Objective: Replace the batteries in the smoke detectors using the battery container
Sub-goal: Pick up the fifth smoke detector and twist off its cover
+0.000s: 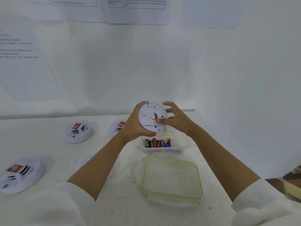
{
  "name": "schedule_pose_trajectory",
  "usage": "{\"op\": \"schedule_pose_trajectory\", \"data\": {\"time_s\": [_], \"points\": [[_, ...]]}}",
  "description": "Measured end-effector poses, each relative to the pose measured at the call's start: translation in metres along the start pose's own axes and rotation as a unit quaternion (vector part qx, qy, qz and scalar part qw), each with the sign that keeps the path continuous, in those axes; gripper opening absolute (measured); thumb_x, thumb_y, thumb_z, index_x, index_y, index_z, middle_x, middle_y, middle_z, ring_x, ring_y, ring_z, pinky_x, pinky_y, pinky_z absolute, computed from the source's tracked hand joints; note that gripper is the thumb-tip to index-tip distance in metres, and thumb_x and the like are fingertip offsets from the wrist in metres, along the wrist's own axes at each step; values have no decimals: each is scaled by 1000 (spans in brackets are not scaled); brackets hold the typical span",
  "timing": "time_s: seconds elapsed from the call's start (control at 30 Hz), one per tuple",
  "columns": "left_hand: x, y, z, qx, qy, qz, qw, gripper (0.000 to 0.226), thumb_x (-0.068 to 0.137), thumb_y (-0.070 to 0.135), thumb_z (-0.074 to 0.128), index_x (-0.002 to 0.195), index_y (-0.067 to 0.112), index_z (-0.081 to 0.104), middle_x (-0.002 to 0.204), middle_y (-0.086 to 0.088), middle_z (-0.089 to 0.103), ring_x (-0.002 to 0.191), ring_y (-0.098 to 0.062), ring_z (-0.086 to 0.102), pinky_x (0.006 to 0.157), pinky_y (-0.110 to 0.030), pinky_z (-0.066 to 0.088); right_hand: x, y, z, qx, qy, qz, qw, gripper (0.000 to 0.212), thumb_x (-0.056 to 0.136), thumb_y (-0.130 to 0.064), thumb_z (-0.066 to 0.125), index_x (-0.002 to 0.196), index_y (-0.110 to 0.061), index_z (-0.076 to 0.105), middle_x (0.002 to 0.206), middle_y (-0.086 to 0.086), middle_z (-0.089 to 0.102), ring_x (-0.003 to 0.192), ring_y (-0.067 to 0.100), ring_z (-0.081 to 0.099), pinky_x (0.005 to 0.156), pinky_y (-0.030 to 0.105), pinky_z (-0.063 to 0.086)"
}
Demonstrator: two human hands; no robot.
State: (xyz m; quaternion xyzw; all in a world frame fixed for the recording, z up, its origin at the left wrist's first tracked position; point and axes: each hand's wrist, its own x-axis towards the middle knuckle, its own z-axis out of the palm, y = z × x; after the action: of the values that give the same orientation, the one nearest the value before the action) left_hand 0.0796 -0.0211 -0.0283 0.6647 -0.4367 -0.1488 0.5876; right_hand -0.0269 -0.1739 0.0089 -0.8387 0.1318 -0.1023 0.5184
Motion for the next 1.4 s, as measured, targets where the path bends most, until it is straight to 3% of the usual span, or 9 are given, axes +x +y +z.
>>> {"op": "schedule_pose_trajectory", "data": {"time_s": [0.1, 0.17, 0.27, 0.43, 0.63, 0.8, 1.0, 1.17, 1.4], "points": [[0, 1, 0, -5, -5, 0, 1000, 102, 47, 3, 82, 132, 23, 30, 123, 8, 45, 106, 10, 49, 76, -16, 51, 1, -5, 1, -136, 2, -131, 982, 80, 62, -29, 83, 130, -29, 40, 116, -8, 36, 109, 14, 41, 87, 17, 40], [1, 1, -1, -5, -14, 4, 1000, 101, 47, 3, 82, 131, 26, 30, 125, 8, 45, 108, 9, 49, 80, -16, 50, 2, -8, 2, -221, -5, -149, 964, 77, 61, -30, 82, 127, -29, 43, 115, -7, 30, 112, 14, 35, 96, 27, 36], [1, 2, -3, -4, -16, 6, 1000, 99, 47, 4, 82, 128, 30, 30, 125, 8, 44, 108, 10, 49, 80, -14, 49, 3, -16, 1, -290, 2, -149, 945, 74, 64, -29, 81, 128, -27, 44, 116, -6, 28, 108, 11, 31, 96, 27, 26], [0, 0, -3, -4, -16, 8, 1000, 101, 47, 13, 85, 131, 26, 31, 128, 3, 45, 115, -4, 49, 87, -26, 52, 7, -23, 0, -347, 8, -163, 924, 69, 64, -30, 81, 125, -25, 48, 120, -1, 34, 104, 8, 27, 92, 25, 21], [2, -2, -2, 2, -11, 7, 1000, 100, 48, 9, 83, 132, 23, 30, 128, 2, 45, 110, 6, 49, 86, -15, 48, 13, -21, 2, -363, 10, -190, 912, 68, 60, -32, 80, 121, -21, 52, 106, -9, 31, 99, 7, 29, 85, 24, 18], [1, -2, -1, -3, -14, 2, 1000, 103, 42, 19, 84, 130, 26, 30, 126, 8, 44, 109, 9, 50, 86, -16, 48, 14, -20, 5, -356, 10, -200, 913, 71, 52, -41, 63, 119, -20, 52, 102, -11, 33, 94, 6, 30, 74, 20, 14], [-1, -1, 0, 0, -29, 3, 1000, 98, 42, 26, 81, 126, 31, 30, 124, 12, 44, 108, 13, 48, 84, -12, 46, 13, -16, 7, -400, 2, -216, 891, 75, 53, -47, 61, 122, -20, 51, 114, -5, 41, 96, 6, 28, 78, 21, 12], [-3, -1, -2, 8, -29, -5, 1000, 100, 41, 27, 80, 127, 33, 30, 123, 16, 43, 107, 14, 48, 84, -16, 49, 11, -13, 3, -441, 2, -222, 870, 80, 55, -51, 60, 129, -25, 47, 120, -6, 41, 108, 12, 33, 83, 24, 14], [-2, -10, 0, 33, -35, -13, 999, 103, 50, 9, 82, 136, 18, 27, 126, 15, 43, 109, 13, 47, 85, -10, 45, 7, -13, 2, -501, -13, -226, 835, 78, 64, -44, 73, 134, -26, 41, 129, -6, 40, 116, 16, 33, 83, 26, 10]]}}
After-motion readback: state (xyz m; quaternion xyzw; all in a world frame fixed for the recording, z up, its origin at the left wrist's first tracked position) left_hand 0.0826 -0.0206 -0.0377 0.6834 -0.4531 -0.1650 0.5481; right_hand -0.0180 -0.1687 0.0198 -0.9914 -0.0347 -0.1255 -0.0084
